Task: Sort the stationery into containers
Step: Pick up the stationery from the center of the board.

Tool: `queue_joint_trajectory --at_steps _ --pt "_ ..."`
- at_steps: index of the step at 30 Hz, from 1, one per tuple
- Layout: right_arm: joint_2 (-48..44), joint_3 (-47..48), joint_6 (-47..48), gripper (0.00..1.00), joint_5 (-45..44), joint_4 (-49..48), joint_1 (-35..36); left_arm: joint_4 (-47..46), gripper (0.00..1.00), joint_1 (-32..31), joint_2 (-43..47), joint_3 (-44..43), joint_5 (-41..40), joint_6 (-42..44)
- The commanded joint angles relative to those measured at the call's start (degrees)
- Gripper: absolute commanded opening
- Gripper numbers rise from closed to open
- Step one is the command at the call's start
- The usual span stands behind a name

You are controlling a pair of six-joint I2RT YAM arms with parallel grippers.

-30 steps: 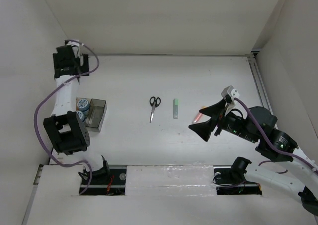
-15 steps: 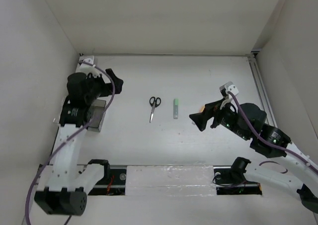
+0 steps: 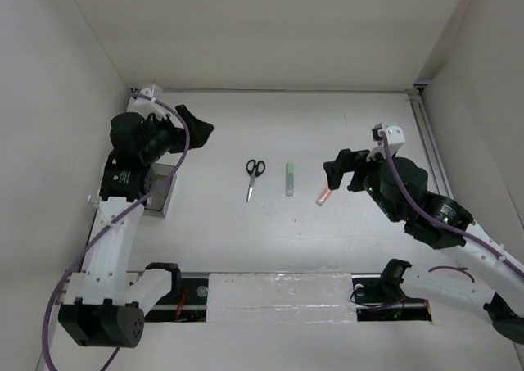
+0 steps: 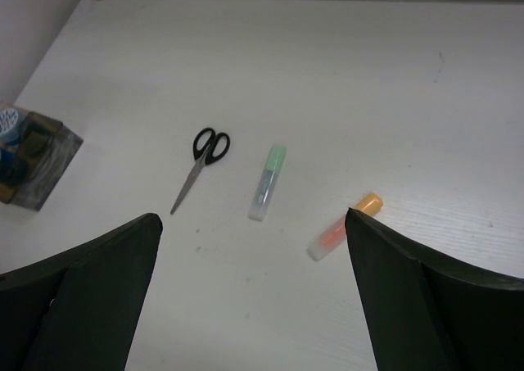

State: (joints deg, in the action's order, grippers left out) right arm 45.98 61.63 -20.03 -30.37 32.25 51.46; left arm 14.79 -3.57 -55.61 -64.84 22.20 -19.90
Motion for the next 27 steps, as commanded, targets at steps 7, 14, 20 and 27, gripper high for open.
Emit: queue_joint_trajectory --at_steps 7,14,20,27 --pt "4.73 8.42 0.25 1.00 -10.84 0.98 0.48 -29.53 1.00 3.75 0.24 16.05 32.02 -20.87" --pt "7.54 7.81 -0.79 1.00 -6.38 0.97 -3.37 -47.11 1.00 8.48 -6.08 21.93 45.90 -38.26" --pt "6.41 1.49 -0.80 1.00 9.42 -5.87 -14.44 -35.94 1.00 10.52 -0.48 21.00 35.00 -29.98" --pt "15.10 0.78 -2.03 1.00 14.02 -8.51 -15.69 -39.02 1.00 10.96 5.96 20.44 34.66 -32.37"
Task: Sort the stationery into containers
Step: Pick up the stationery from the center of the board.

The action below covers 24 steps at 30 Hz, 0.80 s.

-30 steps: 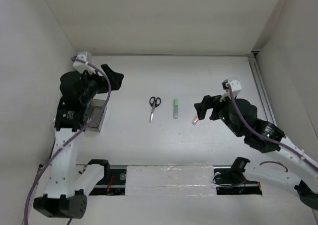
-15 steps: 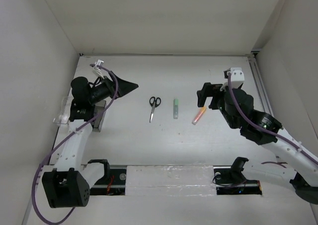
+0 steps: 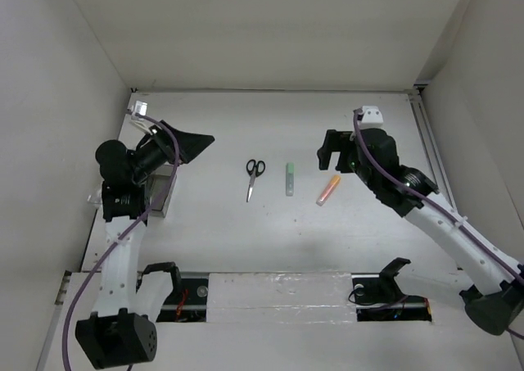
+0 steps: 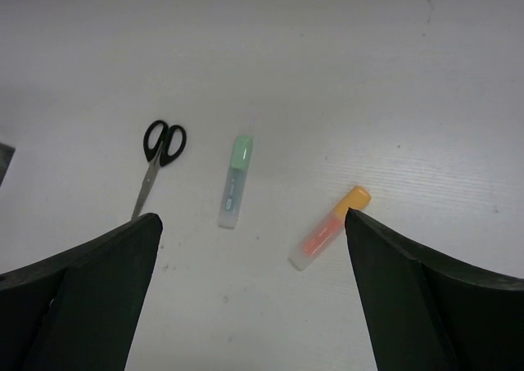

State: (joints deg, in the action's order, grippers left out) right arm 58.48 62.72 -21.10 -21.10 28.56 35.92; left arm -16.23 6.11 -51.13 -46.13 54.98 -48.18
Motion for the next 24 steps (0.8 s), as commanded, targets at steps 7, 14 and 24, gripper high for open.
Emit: queue_joint_trajectory --at_steps 7,14,24 --pt "8.22 0.47 -0.44 1.00 5.28 -6.50 -0.15 22.26 1.00 -1.35 -0.72 -9.05 -26.82 16.93" --pt "16.74 2.93 -0.43 1.00 7.65 -8.35 -0.15 30.46 1.00 -2.24 2.18 -7.14 -42.67 22.70" --pt "18.51 0.21 -1.75 0.99 8.19 -13.18 1.08 30.20 1.00 -2.24 2.88 -5.46 -41.18 23.75"
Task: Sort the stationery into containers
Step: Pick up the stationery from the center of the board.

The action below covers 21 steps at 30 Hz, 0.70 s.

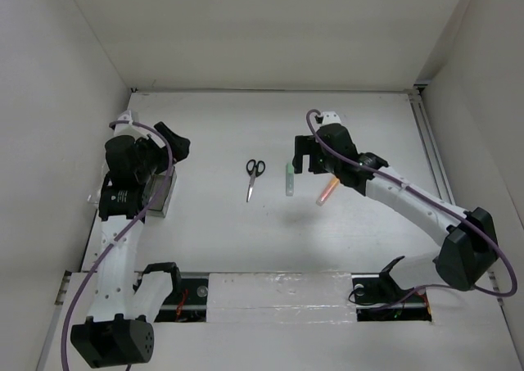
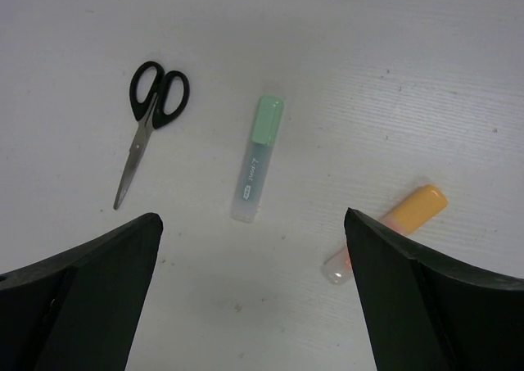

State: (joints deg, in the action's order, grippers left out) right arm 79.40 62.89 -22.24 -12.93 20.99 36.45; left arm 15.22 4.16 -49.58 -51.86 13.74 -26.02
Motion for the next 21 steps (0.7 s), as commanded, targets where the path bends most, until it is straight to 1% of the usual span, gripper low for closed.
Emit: queue_joint_trajectory --at_steps 1,3,10,15,17,21 --pt "-2.40 0.04 -0.61 0.99 -0.69 -5.00 0.56 -1.25 1.00 -0.30 1.33 0.26 0.06 1.59" --pt "-1.88 0.04 -0.61 0.99 -0.69 -4.04 0.56 -0.72 1.00 -0.30 0.72 0.26 0.06 1.59" --pt "-2.58 -1.99 -0.61 0.99 0.36 -5.88 0.56 1.91 1.00 -0.30 -0.07 -0.35 -7.14 1.59" --pt "-1.52 -1.99 -0.08 1.00 0.36 -4.73 0.56 6.22 1.00 -0.30 -3.59 -2.55 -15.57 1.06" --pt "-1.52 -2.51 -0.08 1.00 0.36 -5.26 0.56 6.22 1.00 -0.30 -3.59 -2.55 -15.58 1.06" --pt "-1.52 -3.13 -0.08 1.00 0.98 -5.79 0.56 4.99 1.00 -0.30 -2.54 -1.93 -12.78 1.06"
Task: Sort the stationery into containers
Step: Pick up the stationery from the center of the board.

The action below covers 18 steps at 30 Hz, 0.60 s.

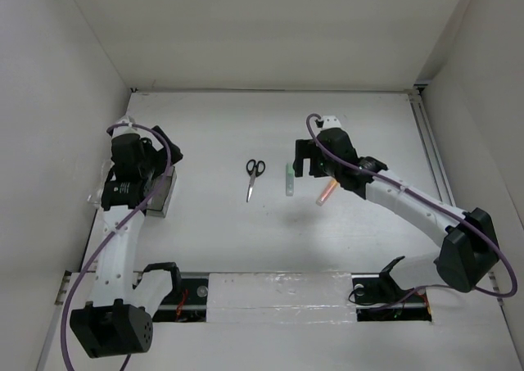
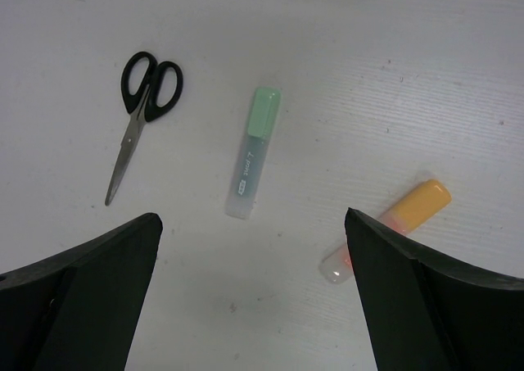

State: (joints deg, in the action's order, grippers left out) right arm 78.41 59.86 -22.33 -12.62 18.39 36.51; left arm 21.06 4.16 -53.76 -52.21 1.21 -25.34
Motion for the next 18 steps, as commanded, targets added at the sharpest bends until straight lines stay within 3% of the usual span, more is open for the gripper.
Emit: queue_joint_trajectory --at_steps 1,6,11,18 --pt "-0.54 -0.09 0.00 1.00 0.67 -3.19 0.49 -1.45 1.00 -0.30 1.64 -1.06 0.54 0.38" --pt "-0.54 -0.62 0.00 0.98 -0.38 -3.19 0.49 -2.78 1.00 -0.30 -1.26 -0.53 8.01 1.61" --pt "0.60 -1.14 -3.95 0.95 -7.39 -2.40 3.55 -2.78 1.00 -0.30 -0.30 -0.53 7.40 1.61" --pt "8.50 2.89 -5.18 0.94 -9.34 -0.73 6.99 -3.31 1.00 -0.30 -0.12 -0.53 9.33 1.61"
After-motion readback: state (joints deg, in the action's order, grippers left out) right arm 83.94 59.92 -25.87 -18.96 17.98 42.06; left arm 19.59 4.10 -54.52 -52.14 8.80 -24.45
